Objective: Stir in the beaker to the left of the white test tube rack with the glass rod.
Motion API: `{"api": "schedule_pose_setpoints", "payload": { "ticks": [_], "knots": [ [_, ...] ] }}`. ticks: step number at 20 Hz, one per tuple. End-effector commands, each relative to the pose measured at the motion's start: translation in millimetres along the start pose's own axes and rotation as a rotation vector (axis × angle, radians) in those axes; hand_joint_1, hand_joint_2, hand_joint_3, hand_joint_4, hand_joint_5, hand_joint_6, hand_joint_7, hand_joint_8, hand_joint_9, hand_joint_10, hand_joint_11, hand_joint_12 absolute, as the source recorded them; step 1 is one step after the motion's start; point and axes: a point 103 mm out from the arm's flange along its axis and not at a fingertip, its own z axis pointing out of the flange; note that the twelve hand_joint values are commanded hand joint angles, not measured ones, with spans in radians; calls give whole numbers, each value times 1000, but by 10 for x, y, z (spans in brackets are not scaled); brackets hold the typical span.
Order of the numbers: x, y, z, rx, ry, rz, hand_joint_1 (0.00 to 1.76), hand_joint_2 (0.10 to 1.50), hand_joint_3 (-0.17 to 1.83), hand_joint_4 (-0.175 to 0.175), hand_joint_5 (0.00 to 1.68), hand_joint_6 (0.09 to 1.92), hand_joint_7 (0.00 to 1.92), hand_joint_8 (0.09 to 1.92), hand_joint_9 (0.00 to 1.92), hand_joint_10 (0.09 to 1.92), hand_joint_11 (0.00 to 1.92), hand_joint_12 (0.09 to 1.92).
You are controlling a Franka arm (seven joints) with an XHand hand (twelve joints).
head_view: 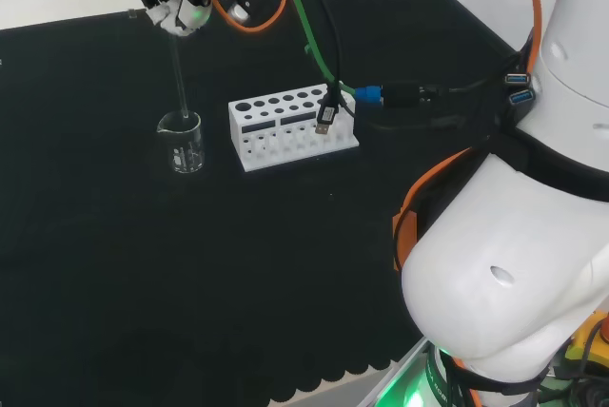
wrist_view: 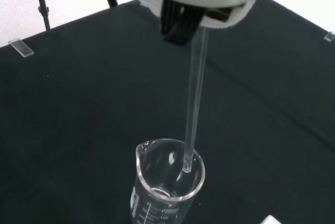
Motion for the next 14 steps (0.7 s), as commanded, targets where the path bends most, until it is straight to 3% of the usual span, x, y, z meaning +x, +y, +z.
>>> {"api": "schedule_pose_setpoints", "payload": {
  "ticks": [1,14],
  "knots": [
    [0,37,201,13,12,-19,1327,611,764,-175,1195,614,1336,854,1706,646,1610,769],
    [-153,184,641,44,46,-49,1328,609,767,-175,1197,612,1338,851,1709,642,1611,766]
  ]
}}
